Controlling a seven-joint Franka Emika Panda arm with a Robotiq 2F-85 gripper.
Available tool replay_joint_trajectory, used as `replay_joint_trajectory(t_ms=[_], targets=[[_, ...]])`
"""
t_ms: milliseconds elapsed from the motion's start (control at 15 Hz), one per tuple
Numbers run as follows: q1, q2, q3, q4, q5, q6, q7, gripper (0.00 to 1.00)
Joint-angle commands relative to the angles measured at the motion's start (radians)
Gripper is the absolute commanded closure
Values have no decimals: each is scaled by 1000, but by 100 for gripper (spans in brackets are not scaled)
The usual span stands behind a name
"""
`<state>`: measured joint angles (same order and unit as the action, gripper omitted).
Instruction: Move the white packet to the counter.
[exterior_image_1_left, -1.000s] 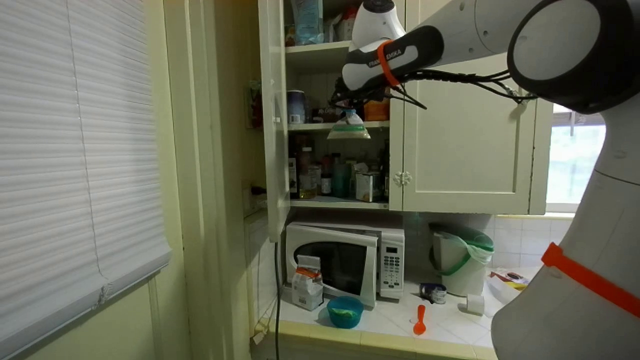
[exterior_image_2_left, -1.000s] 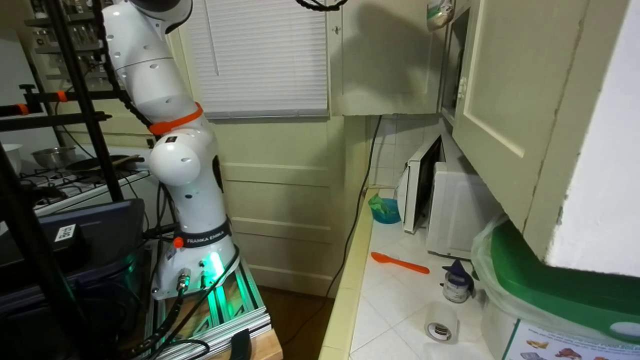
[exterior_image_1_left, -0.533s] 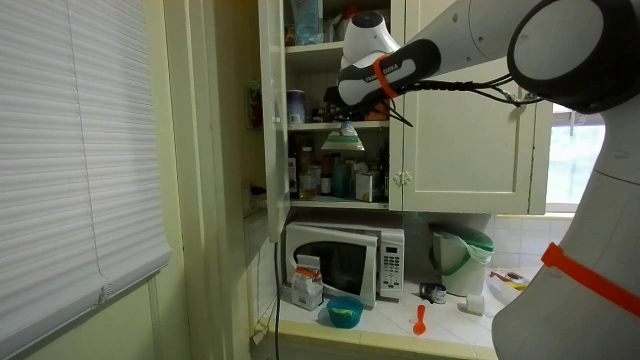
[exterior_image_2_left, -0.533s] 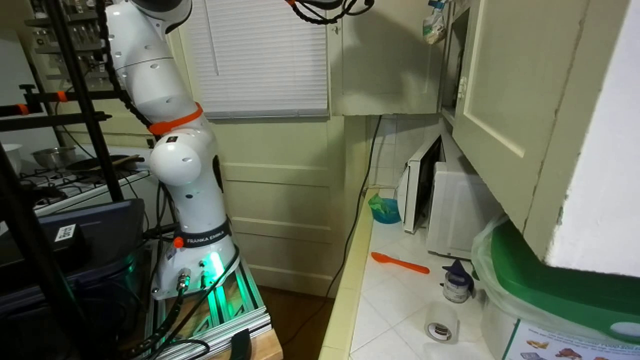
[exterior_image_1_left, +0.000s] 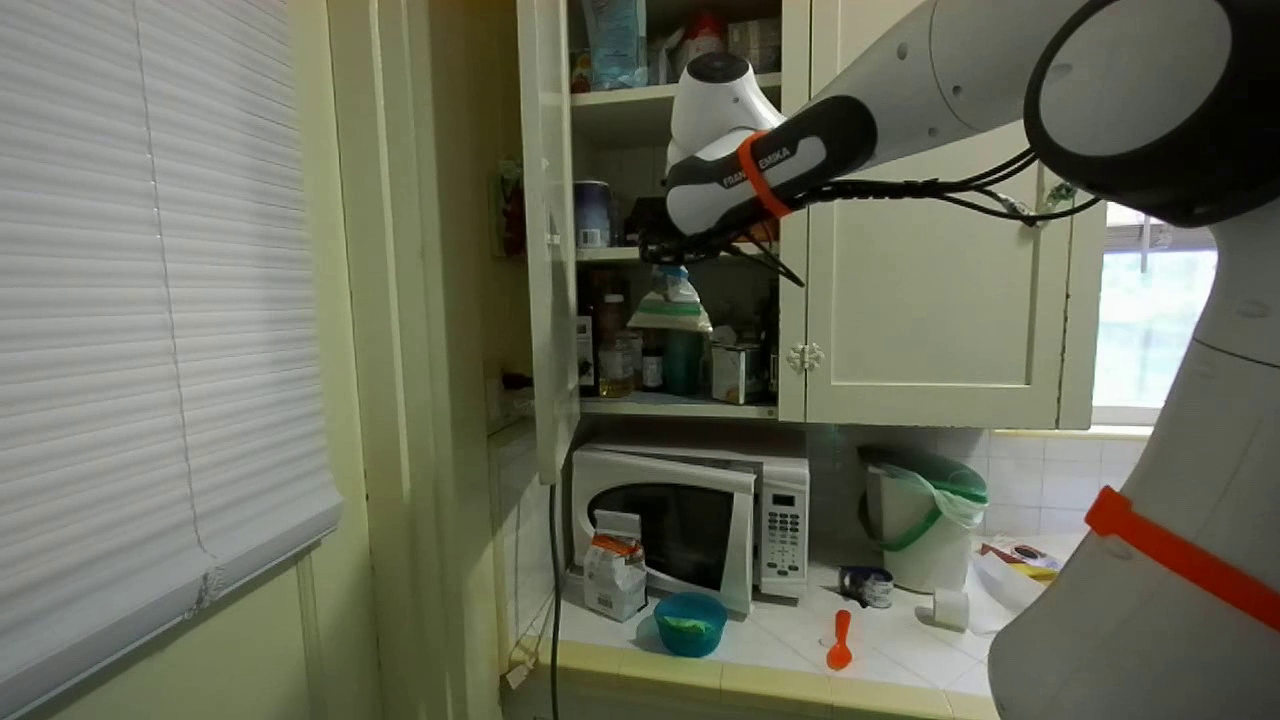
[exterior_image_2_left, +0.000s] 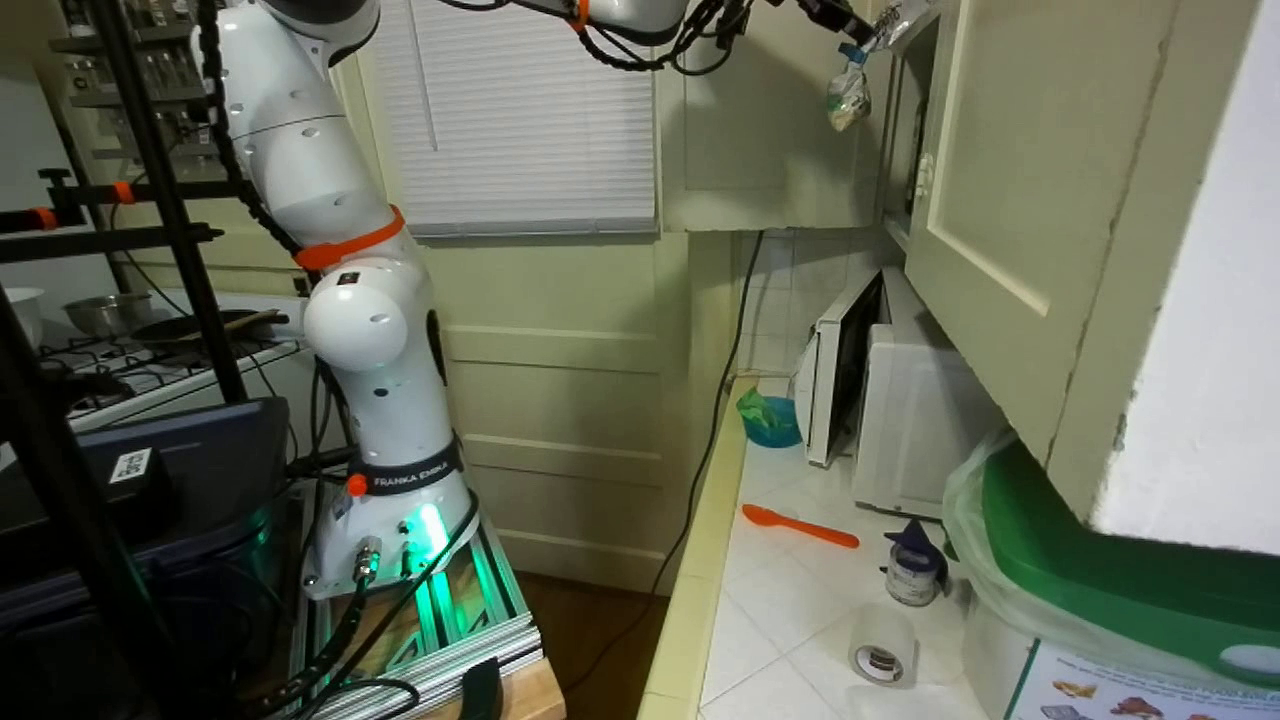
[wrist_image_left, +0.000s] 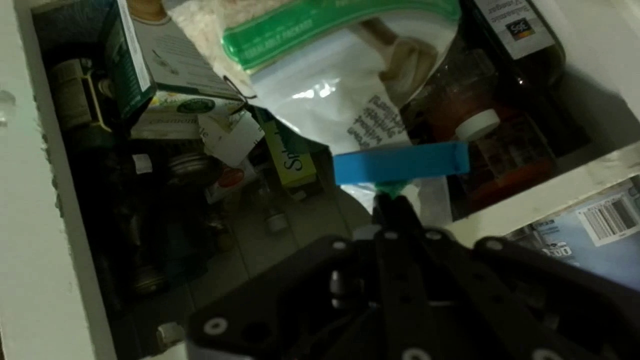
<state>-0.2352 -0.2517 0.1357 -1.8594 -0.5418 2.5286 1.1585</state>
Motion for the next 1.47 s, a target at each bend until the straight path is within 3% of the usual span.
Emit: replay_joint_trajectory(t_ms=[0,400,933,1400], targets=[[13,-14,8,-30,-23,-58,77,100],[47,43,0,-2,-9,-205,141,100],[69,51,-16,-12,-9,-192,117,100],[124,-1,1,-166,-28,-187,136,100]])
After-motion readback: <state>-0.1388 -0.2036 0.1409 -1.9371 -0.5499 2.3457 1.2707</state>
